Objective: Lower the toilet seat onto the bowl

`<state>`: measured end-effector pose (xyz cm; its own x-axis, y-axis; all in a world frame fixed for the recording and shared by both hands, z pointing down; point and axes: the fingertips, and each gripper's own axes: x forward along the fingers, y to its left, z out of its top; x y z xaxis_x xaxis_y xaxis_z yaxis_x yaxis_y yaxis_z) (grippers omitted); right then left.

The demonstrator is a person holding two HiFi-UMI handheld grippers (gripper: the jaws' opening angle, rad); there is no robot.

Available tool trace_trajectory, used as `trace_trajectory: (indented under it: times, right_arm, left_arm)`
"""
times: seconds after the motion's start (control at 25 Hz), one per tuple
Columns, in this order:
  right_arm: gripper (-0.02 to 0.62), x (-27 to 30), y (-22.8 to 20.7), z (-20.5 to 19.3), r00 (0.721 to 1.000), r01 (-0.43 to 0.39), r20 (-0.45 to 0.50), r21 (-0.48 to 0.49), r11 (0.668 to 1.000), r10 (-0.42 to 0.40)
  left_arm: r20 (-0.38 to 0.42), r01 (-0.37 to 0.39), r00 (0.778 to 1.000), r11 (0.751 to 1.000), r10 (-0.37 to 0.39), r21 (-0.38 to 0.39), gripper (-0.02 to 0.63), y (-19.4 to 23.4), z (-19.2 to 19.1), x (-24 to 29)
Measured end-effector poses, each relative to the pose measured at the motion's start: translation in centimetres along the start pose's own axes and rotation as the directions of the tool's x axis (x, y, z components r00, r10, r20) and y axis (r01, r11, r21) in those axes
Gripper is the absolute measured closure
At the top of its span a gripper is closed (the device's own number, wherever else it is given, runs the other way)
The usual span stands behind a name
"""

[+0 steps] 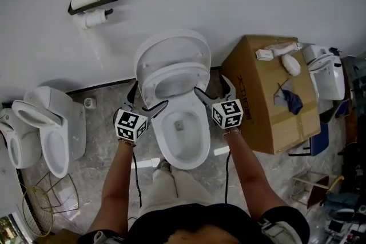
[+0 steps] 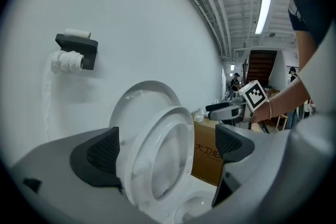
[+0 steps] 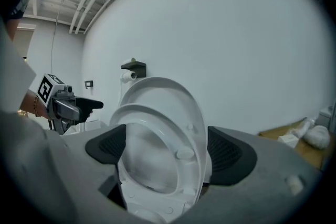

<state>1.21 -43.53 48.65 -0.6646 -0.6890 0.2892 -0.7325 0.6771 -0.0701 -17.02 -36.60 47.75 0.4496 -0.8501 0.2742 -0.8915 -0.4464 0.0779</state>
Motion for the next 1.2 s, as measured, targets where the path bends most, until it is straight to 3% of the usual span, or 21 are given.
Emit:
trace_trajectory:
  times: [0.16,0.24,0.4,0.68,0.84,0.88,1.04,1.2]
  right_arm:
    - [0.133,1.7,-1.8,-0.9,0.999,0.015,-0.04,-0.01,1.0,-0.015]
    - [0.147,2.4,-2.8,-1.4,0.998,0.033,-0.058,-0.007,0.999,-0.033]
    - [0.176,4.0,-4.1,-1.5,0.997,0.05,-0.067,0.011,0.999,-0.049]
    - [0.286,5.4,-5.0,-1.9,0.993,0.079,-0.083,-0.013,0.997,-0.08]
    - [0.384,6.0,-5.6,-1.8,0.991,0.099,-0.086,-0.004,0.995,-0.099]
    - [0.388,6.1,-5.7,-1.9,0.991,0.099,-0.087,0.005,0.995,-0.099]
    - [0.391,6.0,-5.7,-2.2,0.992,0.097,-0.089,0.063,0.993,-0.091]
    - [0.441,5.5,-5.0,-2.5,0.992,0.095,-0.094,0.063,0.993,-0.089]
  left_arm:
    - [-0.038,-0.024,0.999,1.0,0.024,-0.001,0.037,1.8,-1.4,2.1]
    - [-0.048,-0.045,0.998,0.999,0.044,-0.017,0.073,2.9,-1.9,2.9]
    - [-0.049,-0.09,0.995,0.993,0.087,-0.076,0.317,5.0,-2.6,4.1]
    - [-0.075,-0.064,0.995,0.996,0.06,-0.059,0.326,5.0,-3.2,5.5]
    - [-0.086,-0.075,0.994,0.996,0.072,-0.04,0.403,5.7,-3.2,6.0]
    - [-0.088,-0.081,0.993,0.996,0.078,-0.034,0.441,5.9,-3.3,5.9]
    - [-0.098,-0.061,0.994,0.997,0.057,-0.039,0.454,5.8,-3.3,5.8]
    - [-0.099,-0.037,0.995,0.998,0.032,-0.055,0.462,5.1,-3.5,5.2]
